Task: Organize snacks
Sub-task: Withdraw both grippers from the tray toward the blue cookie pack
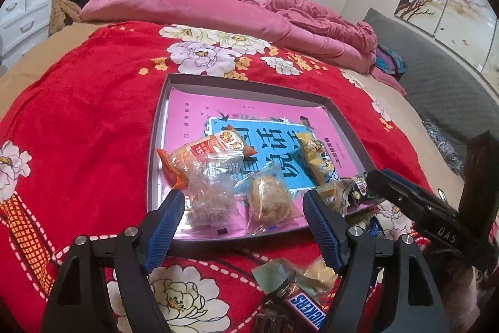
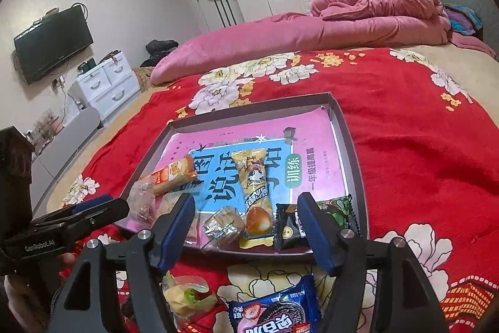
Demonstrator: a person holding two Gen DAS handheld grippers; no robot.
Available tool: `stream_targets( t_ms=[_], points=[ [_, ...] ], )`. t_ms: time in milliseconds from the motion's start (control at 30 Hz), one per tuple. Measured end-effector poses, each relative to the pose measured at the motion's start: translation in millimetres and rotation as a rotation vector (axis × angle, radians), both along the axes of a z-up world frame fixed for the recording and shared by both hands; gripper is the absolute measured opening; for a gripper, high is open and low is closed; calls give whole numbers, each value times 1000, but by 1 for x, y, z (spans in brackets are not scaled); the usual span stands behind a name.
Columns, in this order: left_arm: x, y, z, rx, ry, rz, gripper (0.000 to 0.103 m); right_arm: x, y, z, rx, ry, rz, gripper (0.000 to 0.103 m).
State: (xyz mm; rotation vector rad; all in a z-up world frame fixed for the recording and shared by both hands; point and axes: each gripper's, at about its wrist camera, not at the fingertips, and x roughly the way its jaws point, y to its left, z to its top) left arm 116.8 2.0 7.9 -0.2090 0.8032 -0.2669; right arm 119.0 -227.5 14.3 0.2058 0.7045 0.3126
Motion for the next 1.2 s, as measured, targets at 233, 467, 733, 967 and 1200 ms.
stream_targets(
  t_ms=[233,467,733,967,1200],
  points=[
    [-4,5,0,5,5,14,79,-7,-4,3,-3,-19,5,71],
    [-9,10,0,16,8,19,79,-14,-1,4,-43,-31,29,72],
    [-13,15,-1,22,12,21,79,-24,6,5,-82,-44,67,72],
    [-19,11,-2,43,15,7,79,-31,10,2,-116,-51,96,72],
    [-26,5,-3,61,22,-6,79,-36,6,-1,-135,-41,99,72]
  ],
)
